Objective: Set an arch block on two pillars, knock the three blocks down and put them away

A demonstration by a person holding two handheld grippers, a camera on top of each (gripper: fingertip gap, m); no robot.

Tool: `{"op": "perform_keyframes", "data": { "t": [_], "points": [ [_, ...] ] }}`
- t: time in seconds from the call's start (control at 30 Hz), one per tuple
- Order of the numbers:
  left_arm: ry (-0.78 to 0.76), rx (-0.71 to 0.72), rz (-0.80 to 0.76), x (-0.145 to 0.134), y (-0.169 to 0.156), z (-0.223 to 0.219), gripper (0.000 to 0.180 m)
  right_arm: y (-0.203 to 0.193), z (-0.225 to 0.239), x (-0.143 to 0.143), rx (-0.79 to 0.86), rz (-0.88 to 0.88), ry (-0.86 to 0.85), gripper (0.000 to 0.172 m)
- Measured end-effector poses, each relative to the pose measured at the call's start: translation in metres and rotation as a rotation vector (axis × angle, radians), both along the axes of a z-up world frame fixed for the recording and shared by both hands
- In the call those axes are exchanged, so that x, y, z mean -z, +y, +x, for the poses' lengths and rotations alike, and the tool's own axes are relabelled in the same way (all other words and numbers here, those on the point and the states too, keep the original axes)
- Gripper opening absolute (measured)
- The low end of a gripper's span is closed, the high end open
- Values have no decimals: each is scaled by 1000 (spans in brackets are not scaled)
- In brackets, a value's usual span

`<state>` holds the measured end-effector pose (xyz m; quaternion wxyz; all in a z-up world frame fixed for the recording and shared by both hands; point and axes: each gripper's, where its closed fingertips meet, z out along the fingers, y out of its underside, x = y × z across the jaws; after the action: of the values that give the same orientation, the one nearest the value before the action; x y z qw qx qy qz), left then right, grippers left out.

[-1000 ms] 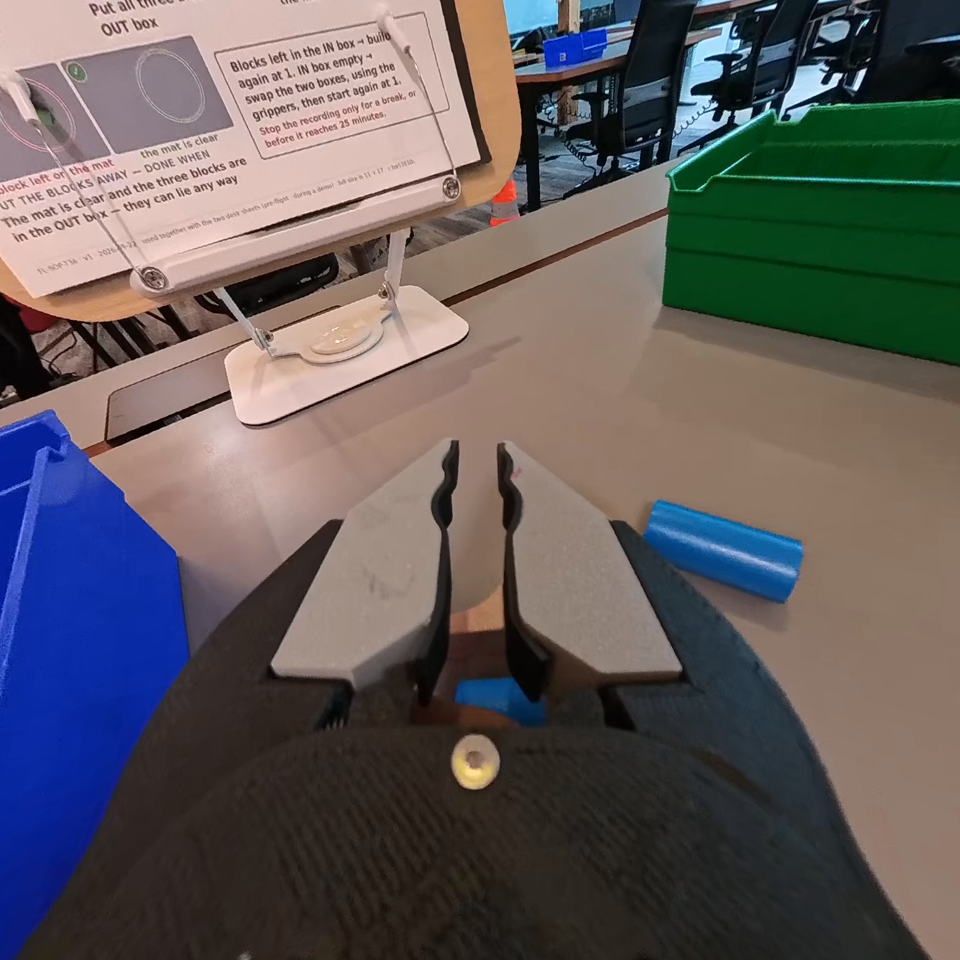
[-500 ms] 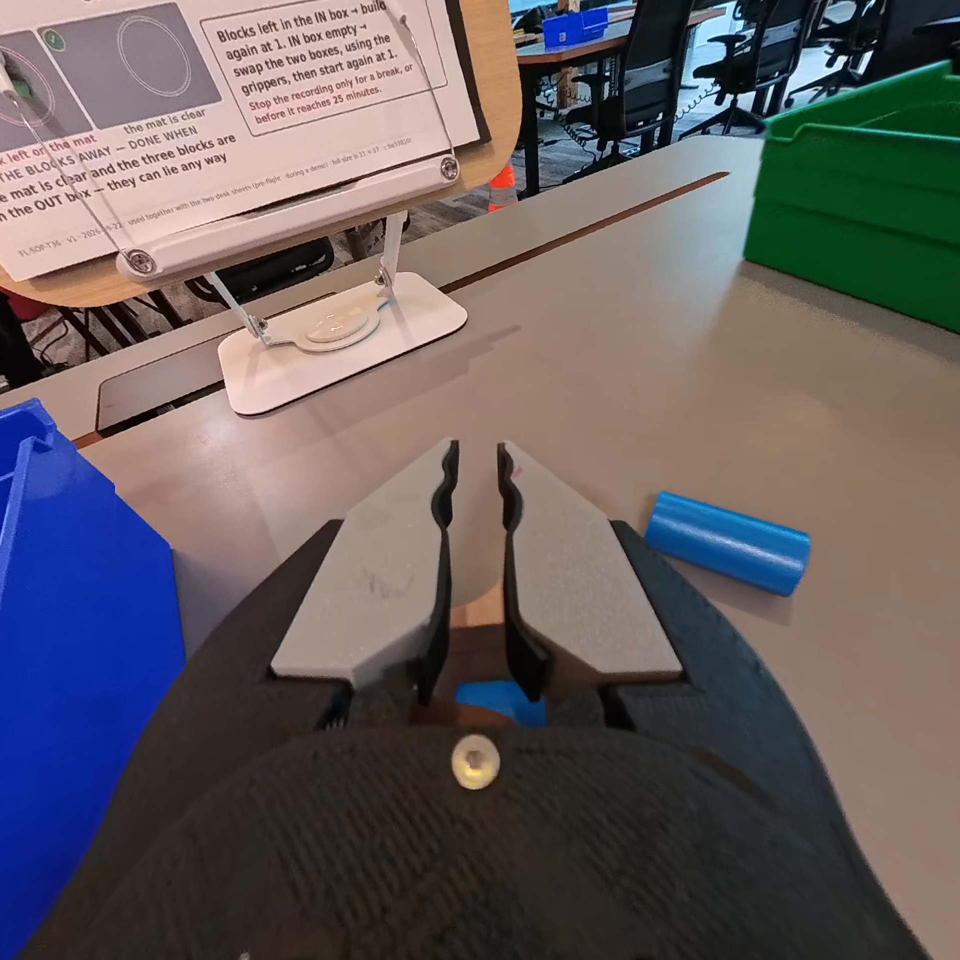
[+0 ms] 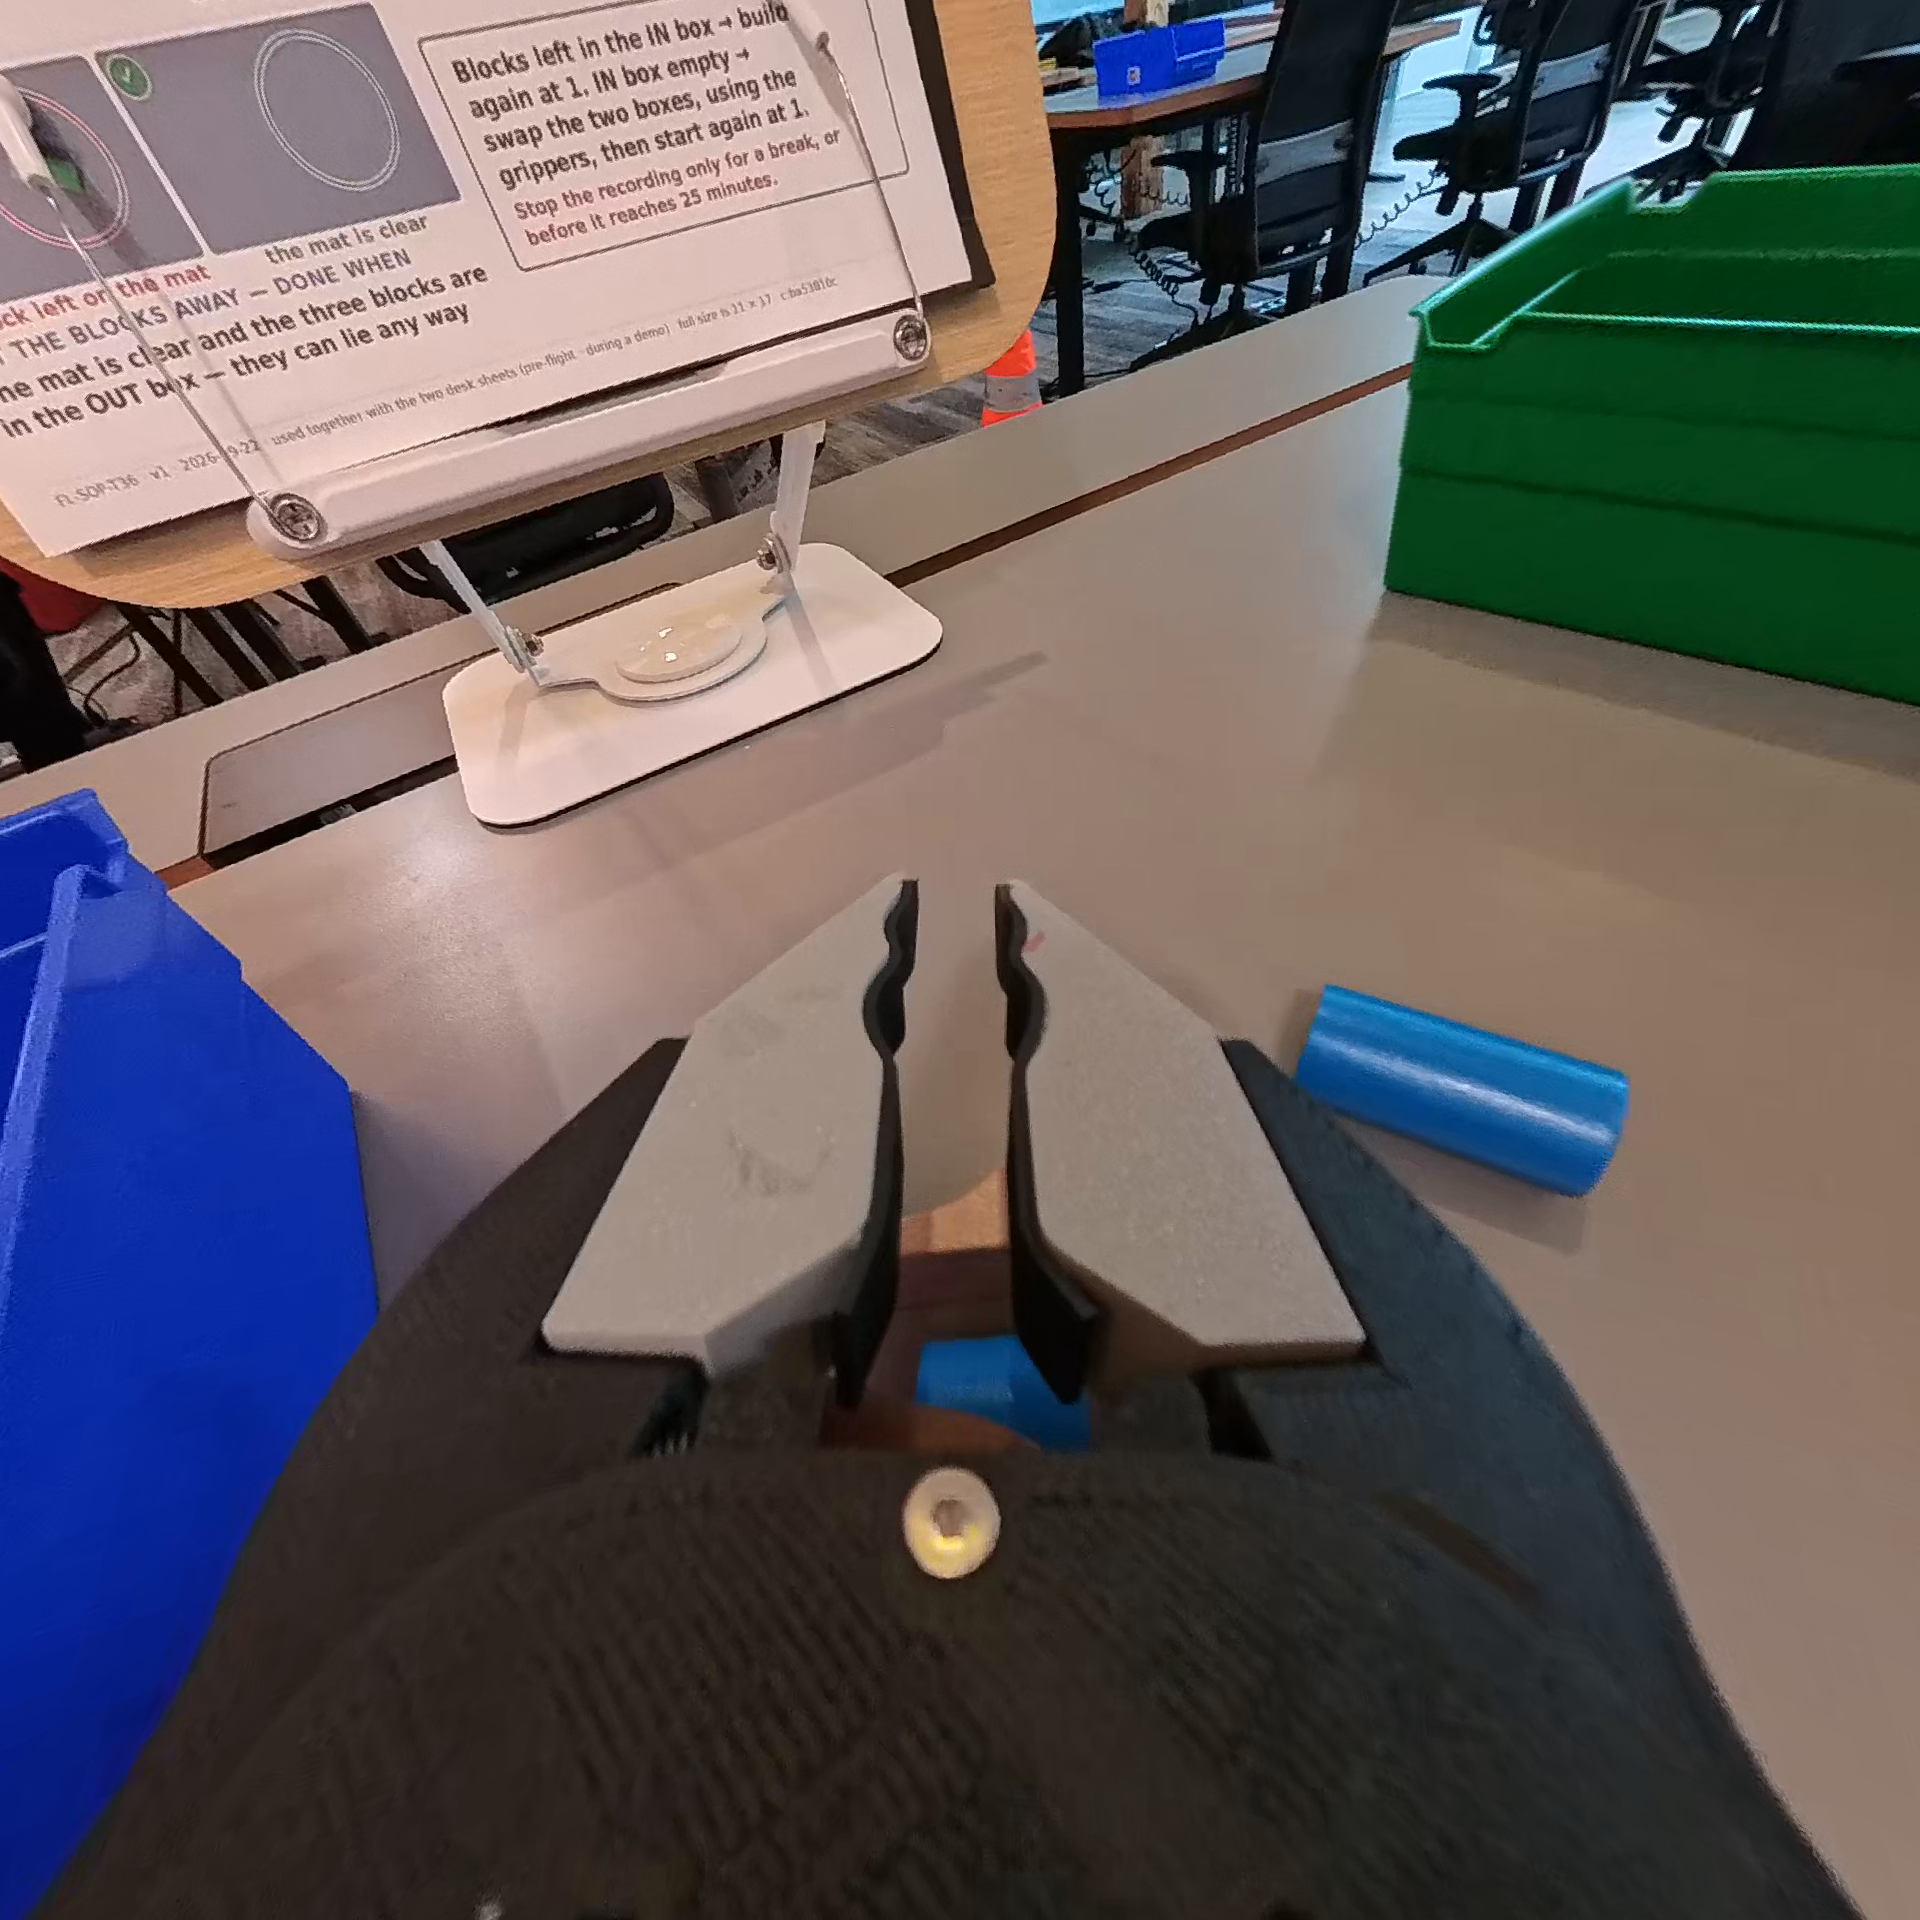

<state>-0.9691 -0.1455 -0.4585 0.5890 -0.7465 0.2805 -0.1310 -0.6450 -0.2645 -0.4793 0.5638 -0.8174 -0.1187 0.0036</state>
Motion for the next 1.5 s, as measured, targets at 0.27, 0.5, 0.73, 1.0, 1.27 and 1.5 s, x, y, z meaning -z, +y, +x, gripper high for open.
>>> {"op": "perform_keyframes", "data": {
  "t": [0.27, 0.5, 0.73, 1.0, 1.27, 1.5],
  "points": [
    [8, -8, -2, 2, 2, -1, 12, -16, -26, -73, -85, 253, 96, 19],
    [43, 2, 27, 0, -2, 3, 14, 21, -177, -84, -574, 69, 302, 35],
    [47, -16, 41, -2, 1, -1, 14, 124, -228, -38, -589, 102, 173, 30],
    [55, 2, 73, -5, -4, 8, 14, 107, -230, -7, -648, 29, 90, 31],
    [48, 39, 88, 3, -8, 18, 34, 106, -229, -6, -620, 33, 56, 33],
    [43, -3, 110, -5, -5, 10, 36, 108, -228, -4, -606, 40, 14, 32]
  ]
}}
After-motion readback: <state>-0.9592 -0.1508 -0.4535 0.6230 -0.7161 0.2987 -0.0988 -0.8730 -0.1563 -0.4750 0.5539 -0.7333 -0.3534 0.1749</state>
